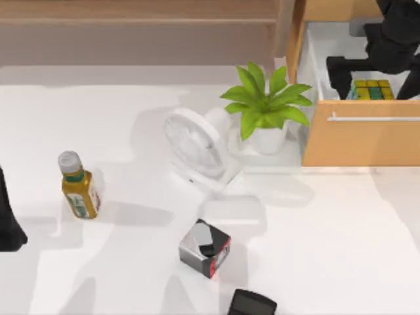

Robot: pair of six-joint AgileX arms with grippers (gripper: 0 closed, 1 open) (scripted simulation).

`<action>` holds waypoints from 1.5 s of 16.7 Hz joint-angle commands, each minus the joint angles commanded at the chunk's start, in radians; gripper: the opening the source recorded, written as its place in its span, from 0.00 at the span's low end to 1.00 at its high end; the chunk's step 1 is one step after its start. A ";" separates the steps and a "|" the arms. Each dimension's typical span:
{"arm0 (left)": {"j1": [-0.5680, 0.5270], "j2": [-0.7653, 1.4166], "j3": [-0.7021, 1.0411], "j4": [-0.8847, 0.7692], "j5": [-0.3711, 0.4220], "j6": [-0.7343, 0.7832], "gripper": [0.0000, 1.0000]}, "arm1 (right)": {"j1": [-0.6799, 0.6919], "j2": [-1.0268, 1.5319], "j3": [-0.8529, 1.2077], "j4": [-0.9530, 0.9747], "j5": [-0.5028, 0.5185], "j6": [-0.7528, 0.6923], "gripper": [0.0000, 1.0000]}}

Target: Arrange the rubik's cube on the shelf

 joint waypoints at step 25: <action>0.000 0.000 0.000 0.000 0.000 0.000 1.00 | 0.000 0.002 0.002 0.001 -0.001 0.000 0.00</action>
